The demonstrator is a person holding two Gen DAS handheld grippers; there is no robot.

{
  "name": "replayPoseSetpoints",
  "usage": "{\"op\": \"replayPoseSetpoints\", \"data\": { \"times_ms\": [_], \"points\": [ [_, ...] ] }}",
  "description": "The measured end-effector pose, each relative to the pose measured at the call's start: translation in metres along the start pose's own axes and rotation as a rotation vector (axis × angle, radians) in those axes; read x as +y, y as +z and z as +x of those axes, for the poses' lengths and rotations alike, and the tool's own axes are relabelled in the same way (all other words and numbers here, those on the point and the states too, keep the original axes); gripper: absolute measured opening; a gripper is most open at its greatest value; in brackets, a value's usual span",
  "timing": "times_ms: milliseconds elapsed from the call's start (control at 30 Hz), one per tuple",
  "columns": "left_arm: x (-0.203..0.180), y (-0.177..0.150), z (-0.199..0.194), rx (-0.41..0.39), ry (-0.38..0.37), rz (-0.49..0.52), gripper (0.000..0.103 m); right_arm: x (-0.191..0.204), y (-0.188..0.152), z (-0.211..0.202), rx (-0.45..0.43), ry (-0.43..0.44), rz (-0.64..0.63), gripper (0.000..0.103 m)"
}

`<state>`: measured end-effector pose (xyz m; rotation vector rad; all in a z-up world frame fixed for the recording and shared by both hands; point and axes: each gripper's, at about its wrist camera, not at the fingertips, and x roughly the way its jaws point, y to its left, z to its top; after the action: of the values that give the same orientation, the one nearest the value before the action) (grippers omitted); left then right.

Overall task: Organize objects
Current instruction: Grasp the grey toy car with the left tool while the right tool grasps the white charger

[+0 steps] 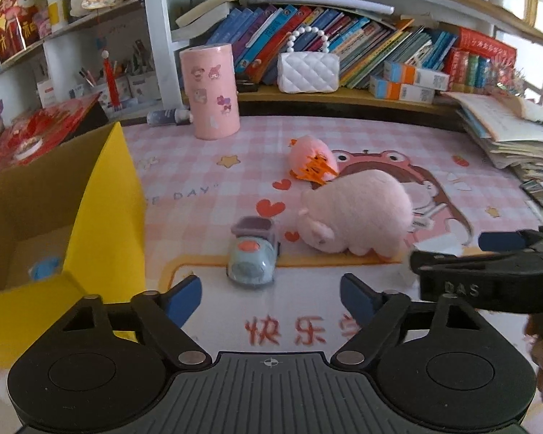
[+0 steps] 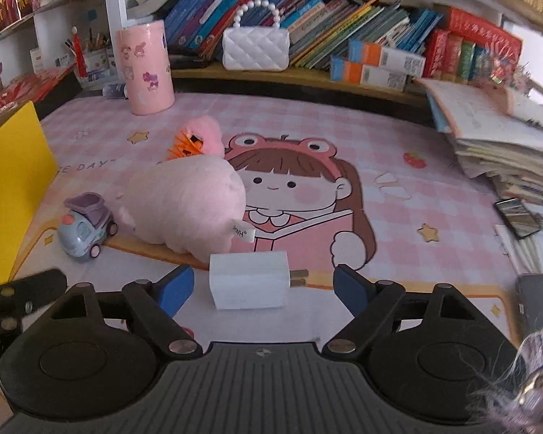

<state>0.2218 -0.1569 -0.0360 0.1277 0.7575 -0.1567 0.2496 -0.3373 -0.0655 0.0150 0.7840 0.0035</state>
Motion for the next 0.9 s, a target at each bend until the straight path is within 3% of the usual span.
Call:
{"op": "replayPoseSetpoints", "data": {
  "times_ms": [167,333,433,533,633,900],
  "points": [
    [0.004,0.012,0.027,0.016,0.045,-0.026,0.077,-0.005,0.002,0.018,0.048,0.029,0.024,0.074],
    [0.005,0.021,0.053,0.036,0.044,-0.038,0.076,-0.01,0.001,0.026,0.069,0.059,0.029,0.067],
    [0.003,0.024,0.07,0.068,0.041,-0.041,0.062,-0.01,0.002,0.027,0.07,0.067,0.021,0.064],
    [0.003,0.026,0.082,0.089,0.038,-0.051,0.057,-0.011,0.002,0.027,0.071,0.074,0.015,0.064],
    [0.004,0.026,0.09,0.113,0.036,-0.051,0.044,-0.014,0.001,0.025,0.076,0.08,0.034,0.064],
    [0.016,0.024,0.072,0.093,-0.036,-0.107,0.039,-0.014,-0.001,0.004,0.053,0.091,0.073,0.063]
  ]
}}
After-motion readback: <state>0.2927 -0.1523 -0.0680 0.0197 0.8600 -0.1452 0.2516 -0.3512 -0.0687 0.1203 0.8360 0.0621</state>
